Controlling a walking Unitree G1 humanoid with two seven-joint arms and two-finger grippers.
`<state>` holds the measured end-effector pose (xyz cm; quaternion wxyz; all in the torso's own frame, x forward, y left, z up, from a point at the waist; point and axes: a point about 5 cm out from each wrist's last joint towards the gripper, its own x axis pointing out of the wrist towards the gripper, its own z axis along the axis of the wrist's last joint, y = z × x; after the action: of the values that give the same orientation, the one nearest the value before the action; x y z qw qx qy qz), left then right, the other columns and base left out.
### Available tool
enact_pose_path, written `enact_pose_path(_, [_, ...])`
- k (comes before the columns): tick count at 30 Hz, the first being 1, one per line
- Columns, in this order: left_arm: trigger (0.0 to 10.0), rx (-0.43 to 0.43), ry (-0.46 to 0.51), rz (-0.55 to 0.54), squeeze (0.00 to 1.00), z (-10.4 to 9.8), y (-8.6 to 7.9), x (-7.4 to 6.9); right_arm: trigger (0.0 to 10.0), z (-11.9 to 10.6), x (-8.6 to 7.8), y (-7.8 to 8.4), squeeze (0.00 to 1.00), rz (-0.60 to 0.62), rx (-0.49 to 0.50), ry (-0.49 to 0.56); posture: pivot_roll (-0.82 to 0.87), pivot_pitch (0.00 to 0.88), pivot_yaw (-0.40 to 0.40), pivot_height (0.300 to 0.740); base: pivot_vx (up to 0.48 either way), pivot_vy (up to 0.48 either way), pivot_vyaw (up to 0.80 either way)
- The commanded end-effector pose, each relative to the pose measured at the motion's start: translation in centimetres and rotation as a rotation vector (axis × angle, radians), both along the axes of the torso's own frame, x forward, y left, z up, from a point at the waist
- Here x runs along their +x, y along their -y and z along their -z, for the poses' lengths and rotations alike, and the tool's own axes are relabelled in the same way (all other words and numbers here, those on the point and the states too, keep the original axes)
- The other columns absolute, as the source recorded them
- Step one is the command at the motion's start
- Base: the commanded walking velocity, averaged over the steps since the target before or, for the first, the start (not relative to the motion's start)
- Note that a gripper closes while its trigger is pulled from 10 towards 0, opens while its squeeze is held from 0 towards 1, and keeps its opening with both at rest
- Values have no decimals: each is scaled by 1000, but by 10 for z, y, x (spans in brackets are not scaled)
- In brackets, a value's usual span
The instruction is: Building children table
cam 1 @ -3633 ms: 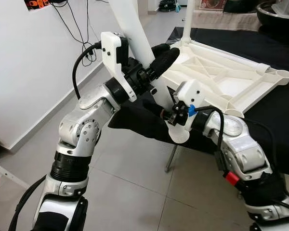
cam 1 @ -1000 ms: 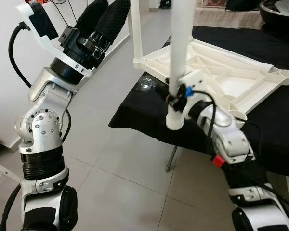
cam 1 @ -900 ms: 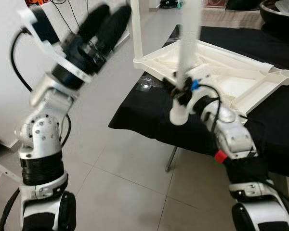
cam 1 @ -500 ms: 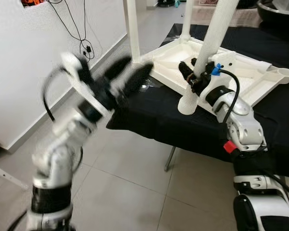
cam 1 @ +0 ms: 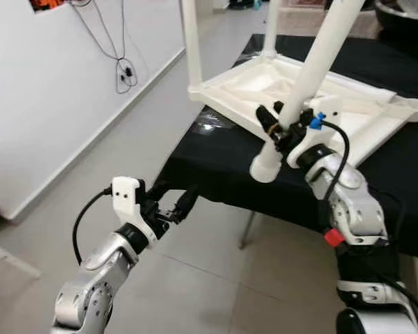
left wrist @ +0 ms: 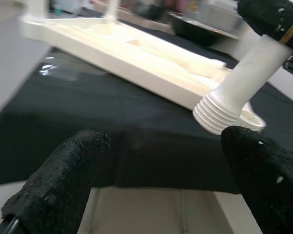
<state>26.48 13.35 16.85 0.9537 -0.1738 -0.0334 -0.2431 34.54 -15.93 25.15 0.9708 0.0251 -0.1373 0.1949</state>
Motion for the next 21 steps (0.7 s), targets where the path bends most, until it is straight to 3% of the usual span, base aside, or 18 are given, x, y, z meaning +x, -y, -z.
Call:
enact_pose_path(1, [10000,14,4,-16,0,2,0,-1,10000,-2,-4,-1,0,-9,5,18,-72,67,67,740,259,0,0])
enact_pose_path(11, [10000,21,27,10,0,1,12,-3,10000,-13,-8,-14,0,-73,37,69,-77,61,65,740,360,0,-541])
enact_pose_path(21, [10000,35,33,44,0,2,21,-6,10000,-18,-9,-16,0,-91,24,82,-73,72,64,740,362,0,0])
